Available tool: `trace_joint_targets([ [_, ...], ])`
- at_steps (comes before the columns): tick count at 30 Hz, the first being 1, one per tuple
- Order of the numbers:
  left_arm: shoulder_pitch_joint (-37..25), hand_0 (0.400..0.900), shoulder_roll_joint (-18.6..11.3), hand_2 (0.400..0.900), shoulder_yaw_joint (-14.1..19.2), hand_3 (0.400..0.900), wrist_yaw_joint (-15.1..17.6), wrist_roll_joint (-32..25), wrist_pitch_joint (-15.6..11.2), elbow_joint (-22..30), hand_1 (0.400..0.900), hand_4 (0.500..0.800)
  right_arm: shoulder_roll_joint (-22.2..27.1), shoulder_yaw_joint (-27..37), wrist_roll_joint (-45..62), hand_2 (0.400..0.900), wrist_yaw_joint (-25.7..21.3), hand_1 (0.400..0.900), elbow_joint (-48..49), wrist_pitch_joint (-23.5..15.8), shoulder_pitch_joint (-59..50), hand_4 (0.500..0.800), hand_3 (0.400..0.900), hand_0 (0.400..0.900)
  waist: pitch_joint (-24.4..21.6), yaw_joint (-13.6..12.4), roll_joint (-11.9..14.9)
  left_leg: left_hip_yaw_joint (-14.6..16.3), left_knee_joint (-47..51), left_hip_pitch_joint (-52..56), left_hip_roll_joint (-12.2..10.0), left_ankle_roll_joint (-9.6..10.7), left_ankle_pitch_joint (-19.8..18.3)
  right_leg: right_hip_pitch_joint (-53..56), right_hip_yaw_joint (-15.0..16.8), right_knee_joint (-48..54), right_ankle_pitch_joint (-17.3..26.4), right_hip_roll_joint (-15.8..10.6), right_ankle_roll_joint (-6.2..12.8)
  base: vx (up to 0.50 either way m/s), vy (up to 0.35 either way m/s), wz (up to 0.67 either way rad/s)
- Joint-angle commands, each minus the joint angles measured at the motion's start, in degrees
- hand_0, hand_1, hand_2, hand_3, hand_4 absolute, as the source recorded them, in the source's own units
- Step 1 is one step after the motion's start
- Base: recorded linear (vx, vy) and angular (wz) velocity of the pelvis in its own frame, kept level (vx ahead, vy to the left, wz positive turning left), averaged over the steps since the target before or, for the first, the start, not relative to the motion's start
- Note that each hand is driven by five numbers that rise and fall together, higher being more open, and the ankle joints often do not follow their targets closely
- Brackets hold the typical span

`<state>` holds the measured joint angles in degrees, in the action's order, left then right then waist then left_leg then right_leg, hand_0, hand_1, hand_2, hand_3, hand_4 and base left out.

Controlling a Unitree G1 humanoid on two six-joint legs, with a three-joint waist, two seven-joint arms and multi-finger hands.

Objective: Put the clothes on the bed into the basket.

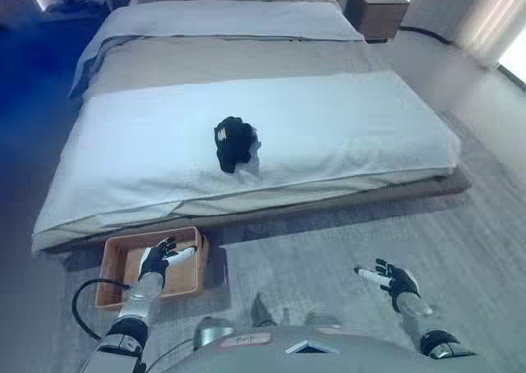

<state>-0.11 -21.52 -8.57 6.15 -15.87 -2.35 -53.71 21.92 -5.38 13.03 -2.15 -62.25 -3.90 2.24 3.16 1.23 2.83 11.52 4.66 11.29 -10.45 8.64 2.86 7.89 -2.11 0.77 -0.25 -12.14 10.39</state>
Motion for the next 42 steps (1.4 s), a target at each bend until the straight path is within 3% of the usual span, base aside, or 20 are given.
trace_joint_targets([
  [1, -4.9, 0.900, -1.6, 0.900, -0.6, 0.900, 1.0, 1.0, -4.2, 1.1, 0.900, 0.800, 2.4, -1.5, -0.7, 0.900, -1.4, 0.900, 1.8, -3.2, -4.2, 0.800, 0.900, 0.900, -1.8, 0.0, 0.0, -3.7, -3.8, -3.0, -1.4, -0.3, -3.0, -1.8, -5.2, -0.7, 2.7, -1.5, 1.40, 0.00, 0.000, 0.00],
  [11, -4.4, 0.900, -1.4, 0.900, -1.7, 0.900, 0.1, 1.6, -4.2, 3.2, 0.900, 0.800, 2.2, -1.6, -0.3, 0.900, -1.1, 0.900, 2.7, -3.2, -3.6, 0.800, 0.900, 0.900, -1.8, 0.2, -0.6, -3.7, -3.9, -3.1, -1.5, -0.1, -2.7, -1.2, -5.2, -0.4, 2.6, -1.4, 1.28, 0.00, -0.002, 0.01],
  [16, -4.8, 0.900, -1.1, 0.900, -1.9, 0.900, 0.5, 1.7, -4.1, 2.2, 0.900, 0.800, 2.2, -1.6, -0.1, 0.900, -1.1, 0.900, 2.9, -3.2, -3.2, 0.800, 0.900, 0.900, -1.5, 0.3, -0.9, -4.9, -5.3, -3.8, -1.9, -0.1, -3.0, -1.6, -5.1, -2.6, 1.4, -1.2, 0.99, 0.00, -0.020, 0.08],
  [18, -5.5, 0.900, -1.1, 0.900, -2.3, 0.900, 0.8, 1.4, -4.0, 1.3, 0.900, 0.800, 2.3, -1.8, 0.2, 0.900, -1.3, 0.900, 2.9, -3.2, -3.5, 0.800, 0.900, 0.900, -0.8, 0.7, -0.9, -5.9, -6.0, -4.7, -2.0, -0.3, -2.9, -3.2, -3.7, -5.4, 0.6, -0.8, 0.40, -0.03, -0.022, 0.18],
  [22, -6.8, 0.900, -1.2, 0.900, -2.6, 0.900, 1.0, 1.2, -3.9, -0.6, 0.900, 0.800, 2.4, -2.2, 1.1, 0.900, -1.4, 0.900, 2.0, -3.6, -3.5, 0.800, 0.900, 0.900, 0.0, 1.1, -0.8, -7.4, -7.4, -6.4, -3.5, -0.2, -2.9, -5.9, -2.2, -8.6, -2.0, 1.8, -1.15, -0.04, -0.097, 0.11],
  [27, -7.7, 0.900, -1.0, 0.900, -2.6, 0.900, 0.9, -0.4, -3.3, -0.9, 0.900, 0.800, 3.5, -1.5, 2.0, 0.900, -1.8, 0.900, 2.3, -4.2, -2.2, 0.800, 0.900, 0.900, 0.9, 1.3, -0.8, -11.3, -11.3, -9.7, -7.5, 1.2, -1.7, -5.8, -3.7, -9.2, -3.5, 7.3, -4.40, 0.03, -0.241, 0.28],
  [31, -7.6, 0.900, -0.5, 0.900, -2.6, 0.900, 0.5, -1.0, -2.6, -0.8, 0.900, 0.800, 4.8, -0.2, 3.7, 0.900, -1.8, 0.900, 2.8, -4.7, -0.7, 0.800, 0.900, 0.900, 1.6, 1.6, -0.7, -14.3, -18.2, -12.2, -8.9, 1.1, -2.3, -3.5, -4.2, -8.6, -4.6, 10.8, -7.01, 0.07, -0.246, 0.21],
  [34, -8.1, 0.900, 0.3, 0.900, -2.5, 0.900, 0.8, -2.2, -2.4, -1.6, 0.900, 0.800, 5.5, 0.5, 4.3, 0.900, -2.2, 0.900, 3.0, -4.9, -0.7, 0.800, 0.900, 0.900, 3.2, 1.5, -0.6, -15.8, -26.9, -16.0, -7.4, -0.2, 0.0, -1.5, -5.1, -8.4, -5.1, 11.3, -8.67, 0.08, -0.105, 0.15],
  [35, -8.6, 0.900, 0.4, 0.900, -2.9, 0.900, 1.0, -2.9, -2.5, -2.3, 0.900, 0.800, 5.5, 0.7, 4.5, 0.900, -2.5, 0.900, 3.1, -4.9, -0.8, 0.800, 0.900, 0.900, 3.8, 1.4, -1.2, -16.5, -25.4, -16.9, -7.0, -0.1, 3.1, -0.9, -5.7, -8.7, -5.6, 11.3, -8.68, 0.07, -0.005, 0.06],
  [36, -8.6, 0.900, 0.4, 0.900, -2.9, 0.900, 1.0, -2.9, -2.5, -2.3, 0.900, 0.800, 5.5, 0.7, 4.5, 0.900, -2.5, 0.900, 3.1, -4.9, -0.8, 0.800, 0.900, 0.900, 3.8, 1.5, -1.1, -16.5, -25.3, -16.8, -6.9, -0.1, 3.2, -0.9, -5.7, -8.7, -5.7, 11.3, -8.68, 0.05, 0.050, 0.02],
  [39, -9.9, 0.900, 0.1, 0.900, -3.2, 0.900, 1.8, -3.2, -2.9, -2.5, 0.900, 0.800, 5.8, 0.2, 4.7, 0.900, -2.9, 0.900, 3.4, -5.1, -2.3, 0.800, 0.900, 0.900, 4.3, 0.9, -1.1, -16.8, -17.8, -22.0, -6.9, 0.6, 5.9, -1.3, -5.1, -9.5, -6.4, 10.5, -7.59, 0.14, 0.100, -0.29],
  [40, -10.2, 0.900, -0.2, 0.900, -3.0, 0.900, 2.4, -3.9, -3.3, -2.4, 0.900, 0.800, 5.6, -0.4, 4.6, 0.900, -3.2, 0.900, 3.5, -5.3, -3.2, 0.800, 0.900, 0.900, 5.0, 0.3, -1.8, -17.0, -12.1, -23.5, -8.2, 1.0, 8.8, -1.9, -3.7, -10.9, -7.1, 10.9, -6.92, 0.20, 0.128, -0.47],
  [42, -10.4, 0.900, -0.1, 0.900, -2.9, 0.900, 2.6, -4.3, -3.6, -2.8, 0.900, 0.800, 5.6, -1.0, 4.4, 0.900, -3.5, 0.900, 3.2, -5.5, -3.8, 0.800, 0.900, 0.900, 5.4, -0.3, -1.8, -15.9, -8.6, -24.1, -9.1, 1.2, 9.6, -1.8, -2.7, -11.9, -8.3, 10.5, -6.39, 0.18, 0.121, -0.39],
])
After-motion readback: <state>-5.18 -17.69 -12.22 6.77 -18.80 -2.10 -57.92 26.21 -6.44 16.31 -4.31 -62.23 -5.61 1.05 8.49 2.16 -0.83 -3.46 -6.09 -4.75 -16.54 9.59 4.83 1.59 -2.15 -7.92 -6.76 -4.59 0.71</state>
